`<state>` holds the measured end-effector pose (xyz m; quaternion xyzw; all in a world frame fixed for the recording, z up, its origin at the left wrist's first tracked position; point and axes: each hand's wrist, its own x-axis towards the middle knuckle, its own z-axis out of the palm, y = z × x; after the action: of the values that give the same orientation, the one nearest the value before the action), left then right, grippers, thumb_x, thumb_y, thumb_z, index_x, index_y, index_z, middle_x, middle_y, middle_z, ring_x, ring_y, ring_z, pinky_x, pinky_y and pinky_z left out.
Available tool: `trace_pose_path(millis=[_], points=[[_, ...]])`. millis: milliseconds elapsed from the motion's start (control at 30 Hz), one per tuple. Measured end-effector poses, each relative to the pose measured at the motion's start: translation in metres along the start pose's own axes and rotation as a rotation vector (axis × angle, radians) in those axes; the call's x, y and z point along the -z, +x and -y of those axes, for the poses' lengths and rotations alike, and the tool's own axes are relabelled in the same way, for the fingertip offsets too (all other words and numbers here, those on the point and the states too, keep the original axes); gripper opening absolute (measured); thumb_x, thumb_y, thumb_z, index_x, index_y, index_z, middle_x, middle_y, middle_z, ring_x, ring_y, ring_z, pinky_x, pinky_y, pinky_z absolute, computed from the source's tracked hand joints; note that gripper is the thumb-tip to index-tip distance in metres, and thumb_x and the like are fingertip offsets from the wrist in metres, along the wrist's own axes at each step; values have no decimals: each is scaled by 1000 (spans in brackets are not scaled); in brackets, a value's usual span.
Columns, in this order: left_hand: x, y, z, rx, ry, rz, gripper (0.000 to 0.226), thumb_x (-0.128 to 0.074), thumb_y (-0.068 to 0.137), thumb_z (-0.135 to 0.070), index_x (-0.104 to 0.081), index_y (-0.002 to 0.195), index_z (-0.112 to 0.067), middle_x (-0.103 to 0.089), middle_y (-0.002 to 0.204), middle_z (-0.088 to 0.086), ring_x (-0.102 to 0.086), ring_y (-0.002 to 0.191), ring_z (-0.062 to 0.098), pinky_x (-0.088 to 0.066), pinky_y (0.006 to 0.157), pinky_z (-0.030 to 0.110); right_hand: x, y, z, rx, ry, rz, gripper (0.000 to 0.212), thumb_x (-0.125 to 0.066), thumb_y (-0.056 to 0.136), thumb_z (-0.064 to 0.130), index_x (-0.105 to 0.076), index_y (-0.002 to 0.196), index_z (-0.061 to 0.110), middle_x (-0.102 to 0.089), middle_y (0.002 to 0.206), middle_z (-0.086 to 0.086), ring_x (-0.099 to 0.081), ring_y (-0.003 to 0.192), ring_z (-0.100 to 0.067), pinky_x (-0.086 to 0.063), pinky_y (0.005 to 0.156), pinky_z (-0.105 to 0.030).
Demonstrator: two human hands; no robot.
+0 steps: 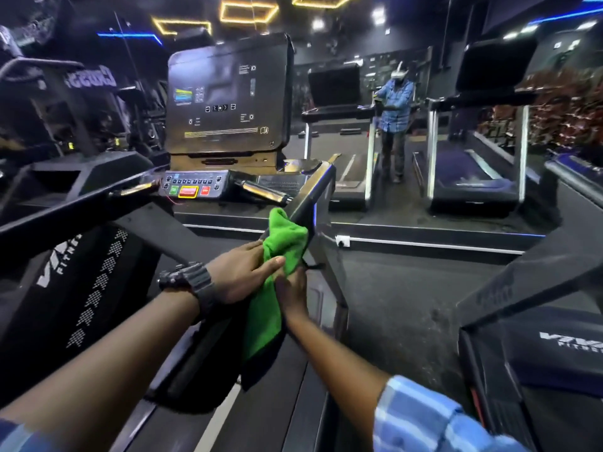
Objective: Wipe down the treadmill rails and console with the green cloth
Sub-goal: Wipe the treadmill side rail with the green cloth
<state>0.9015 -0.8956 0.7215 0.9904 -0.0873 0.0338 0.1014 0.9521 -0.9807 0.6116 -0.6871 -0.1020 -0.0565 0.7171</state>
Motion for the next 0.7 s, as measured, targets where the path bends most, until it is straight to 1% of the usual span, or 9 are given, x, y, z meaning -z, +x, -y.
trace_pose_path(millis=[67, 133, 200, 300, 400, 467, 567, 600, 700], points=[[1, 14, 2, 40, -19, -12, 74, -22, 86, -69, -48, 133, -19, -45, 144, 1, -41, 131, 14, -29, 109, 23, 11, 52, 7, 31, -65, 74, 70, -47, 76, 53, -64, 123, 4, -64, 124, -19, -59, 117, -30, -44, 102, -36], [-2, 25, 6, 76, -6, -17, 92, -11, 75, -83, -52, 129, -20, -48, 141, -1, -43, 130, 12, -31, 111, 29, 23, 96, 2, -20, -64, 76, 68, -48, 79, 52, -63, 126, 5, -63, 128, -20, -58, 121, -30, -40, 99, -28], [-7, 33, 9, 114, 50, -41, 96, -4, 71, -86, -56, 120, -22, -50, 139, -2, -46, 127, 13, -36, 107, 34, 29, 128, -21, -146, -81, 63, 77, -46, 82, 62, -58, 131, 4, -60, 132, -23, -55, 124, -34, -39, 98, -32], [-8, 32, 6, 128, 96, -92, 100, 0, 69, -86, -55, 125, -24, -46, 143, -2, -43, 131, 13, -35, 109, 32, 21, 101, -45, -200, -29, 37, 91, -36, 76, 67, -47, 141, 5, -52, 142, -20, -50, 129, -31, -37, 105, -34], [-6, 34, 2, 138, 114, -104, 100, -1, 69, -85, -54, 129, -24, -47, 144, -2, -40, 133, 10, -33, 110, 30, 18, 62, -30, -105, -4, 44, 84, -36, 77, 65, -54, 135, 7, -58, 136, -17, -53, 125, -30, -38, 105, -35], [-7, 35, 1, 155, 126, -103, 90, -5, 75, -76, -53, 130, -24, -47, 144, -3, -38, 134, 8, -32, 111, 28, 17, 87, -20, 61, -30, 47, 72, -46, 81, 57, -58, 131, 7, -58, 136, -17, -52, 128, -29, -37, 110, -38], [-7, 35, 0, 153, 141, -103, 86, -6, 77, -74, -50, 132, -25, -44, 145, -3, -37, 135, 10, -32, 111, 30, 27, 155, -12, 261, -177, 137, 81, -53, 79, 57, -48, 142, 7, -44, 152, -15, -39, 141, -27, -29, 118, -39], [-7, 34, -2, 158, 148, -105, 82, -8, 79, -72, -50, 132, -24, -44, 146, -3, -37, 135, 11, -32, 111, 30, 28, 176, -14, 241, -202, 152, 82, -54, 78, 56, -48, 142, 6, -43, 152, -15, -40, 140, -27, -29, 118, -39], [-8, 32, -6, 188, 159, -102, 71, -15, 88, -65, -49, 133, -22, -40, 148, -3, -34, 137, 11, -32, 110, 30, 35, 208, -28, -78, -168, 62, 78, -50, 85, 62, -49, 142, 9, -52, 144, -19, -50, 132, -32, -37, 108, -35]])
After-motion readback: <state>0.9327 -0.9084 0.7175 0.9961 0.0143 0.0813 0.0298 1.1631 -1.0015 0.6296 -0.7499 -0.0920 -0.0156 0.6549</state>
